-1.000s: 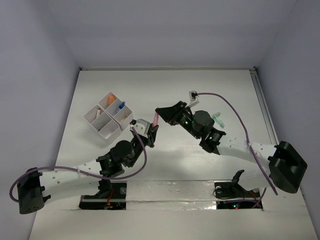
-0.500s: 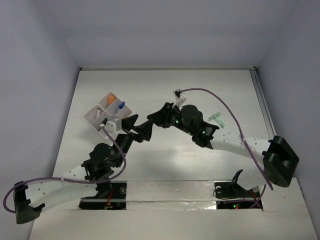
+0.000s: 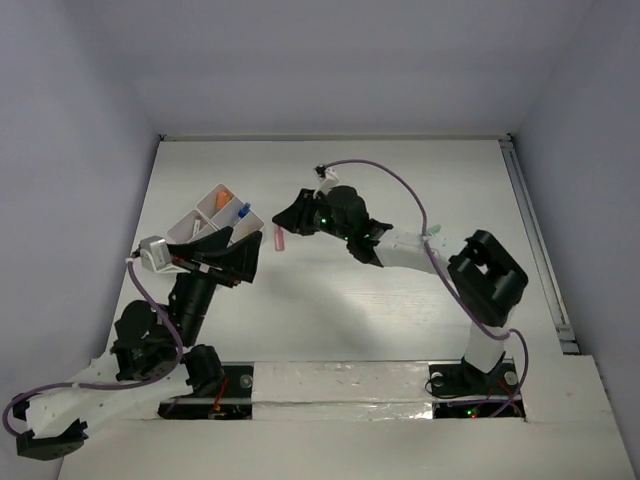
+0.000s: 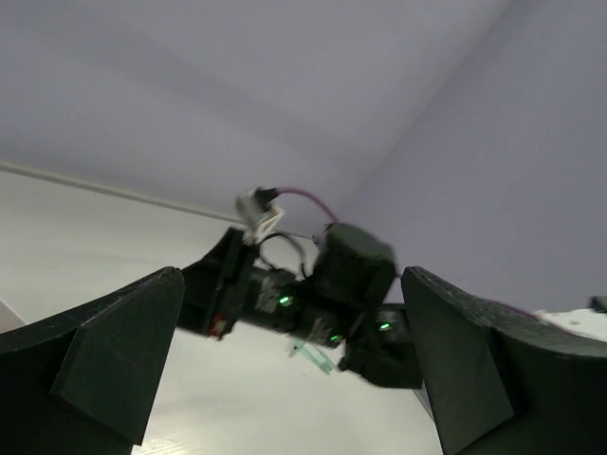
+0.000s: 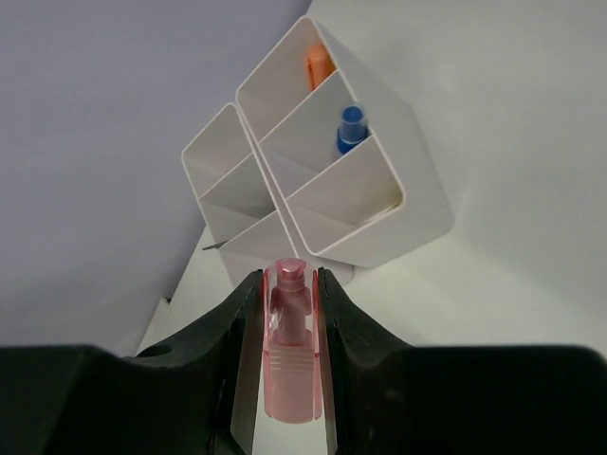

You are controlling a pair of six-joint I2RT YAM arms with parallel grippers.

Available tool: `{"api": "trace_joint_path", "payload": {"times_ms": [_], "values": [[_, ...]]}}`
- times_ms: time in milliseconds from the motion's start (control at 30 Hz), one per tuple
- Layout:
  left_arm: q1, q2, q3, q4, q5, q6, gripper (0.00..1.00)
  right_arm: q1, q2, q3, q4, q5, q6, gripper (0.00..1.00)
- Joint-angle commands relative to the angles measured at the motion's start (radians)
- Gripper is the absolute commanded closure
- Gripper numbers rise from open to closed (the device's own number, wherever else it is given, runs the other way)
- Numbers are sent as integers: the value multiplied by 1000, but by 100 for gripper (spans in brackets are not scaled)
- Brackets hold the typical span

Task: Sort the stationery into containers
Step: Place the pen in the storage box.

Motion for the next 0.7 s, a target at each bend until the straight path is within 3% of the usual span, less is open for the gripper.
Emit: {"api": "trace_joint_path", "payload": {"times_ms": [0, 233, 667], "values": [[3, 17, 141, -146, 28, -53, 1, 59, 92, 108, 147, -67, -40, 100], [3, 50, 336, -379, 60, -45, 1, 131, 290, 305, 293, -50, -138, 100], [3, -161, 233, -361, -120, 21, 1, 174, 518, 501, 422, -11, -246, 100]]}}
